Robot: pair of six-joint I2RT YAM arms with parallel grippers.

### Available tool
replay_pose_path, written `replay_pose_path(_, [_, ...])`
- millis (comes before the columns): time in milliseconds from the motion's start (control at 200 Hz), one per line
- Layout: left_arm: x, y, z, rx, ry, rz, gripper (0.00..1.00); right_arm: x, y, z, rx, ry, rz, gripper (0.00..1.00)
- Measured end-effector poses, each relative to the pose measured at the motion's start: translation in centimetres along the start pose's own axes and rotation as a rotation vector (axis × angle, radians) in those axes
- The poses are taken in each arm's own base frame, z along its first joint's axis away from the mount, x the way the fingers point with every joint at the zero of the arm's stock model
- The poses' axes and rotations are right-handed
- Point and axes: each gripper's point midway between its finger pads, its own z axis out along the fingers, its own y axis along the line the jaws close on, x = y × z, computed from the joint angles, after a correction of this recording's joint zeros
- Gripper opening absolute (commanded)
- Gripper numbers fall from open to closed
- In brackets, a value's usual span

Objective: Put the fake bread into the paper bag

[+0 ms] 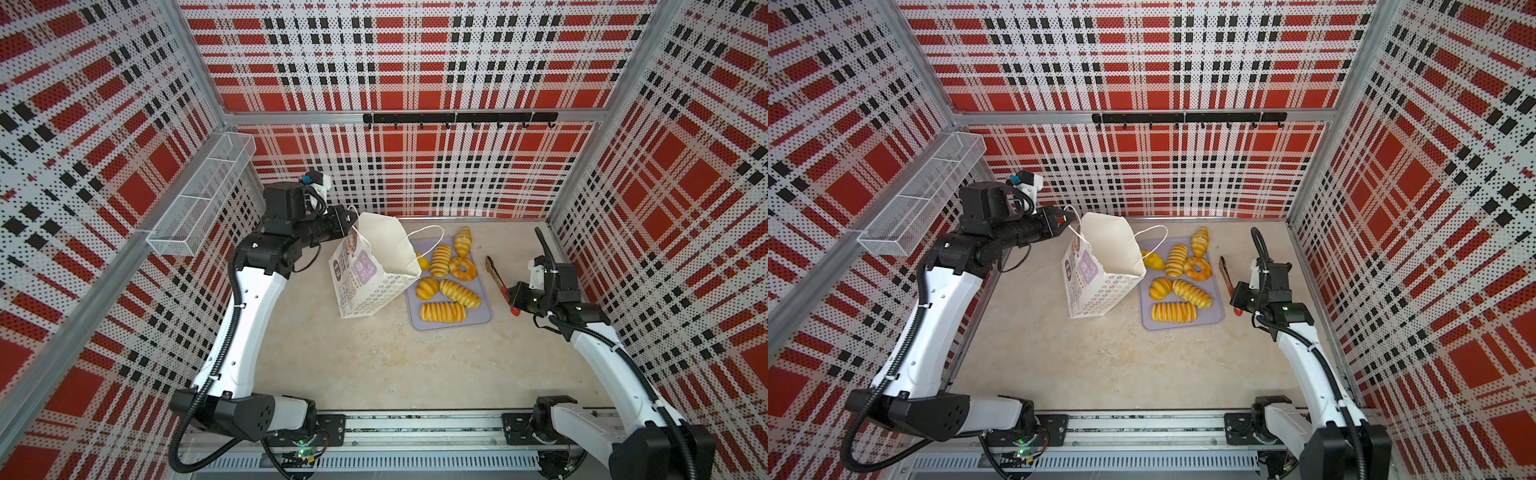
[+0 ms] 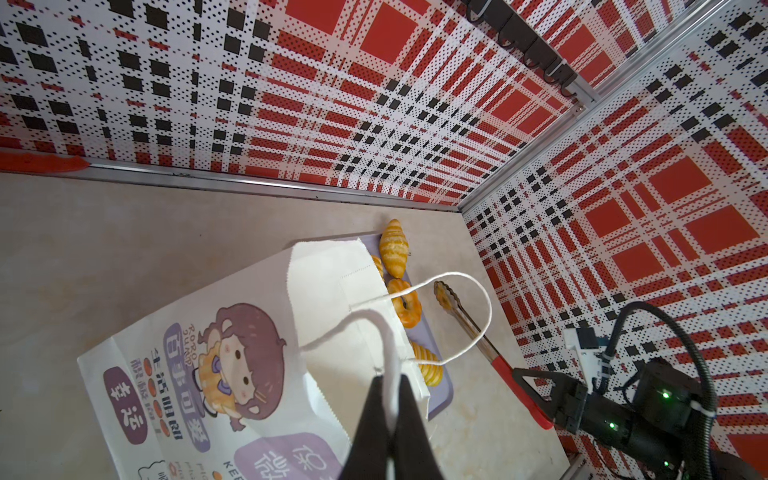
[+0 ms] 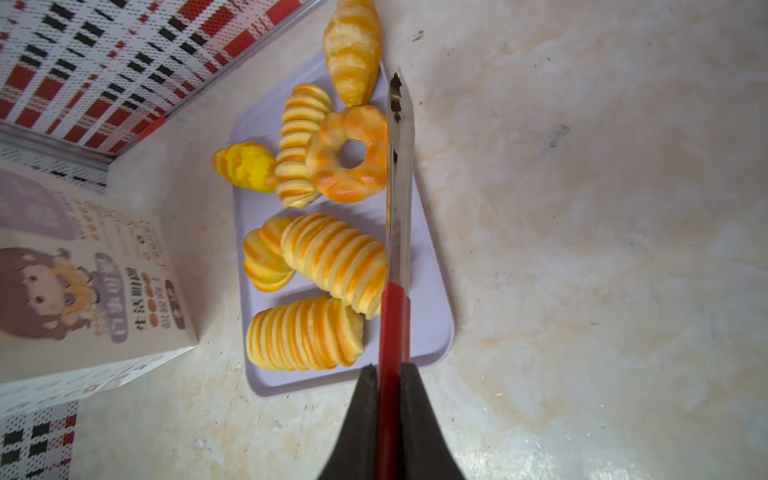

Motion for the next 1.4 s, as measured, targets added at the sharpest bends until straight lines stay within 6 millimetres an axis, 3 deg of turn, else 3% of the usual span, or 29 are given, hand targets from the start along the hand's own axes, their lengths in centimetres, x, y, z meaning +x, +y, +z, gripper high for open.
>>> replay_pose_path(100, [0.1, -0.1, 0.0, 0.006, -0.001, 0.001, 0.00, -0.3, -1.7, 1.8, 0.038, 0.003, 0.019, 0.07])
replay_pose_path(376, [0.4, 0.1, 0.4, 0.016, 0.005, 0.000, 0.00, -1.3, -3.7, 6.3, 0.095, 0.015, -0.022, 0.07])
replay_pose_path(727, [0.3, 0.7, 0.1, 0.012, -0.007, -0.005, 0.00, 0.2, -6.2, 10.7, 0.157, 0.106, -0.057, 0.07])
replay_pose_path(1107, [0.2, 1.1, -0.5, 0.004, -0.021, -0.009, 0.00, 0.8, -7.8, 12.5, 0.183, 0.156, -0.079, 0.08])
replay_pose_path(1398, [0.0, 1.1, -0.9, 0.002, -0.031, -0.015, 0.00, 0.6, -7.9, 12.6, 0.188, 0.163, -0.094, 0.22])
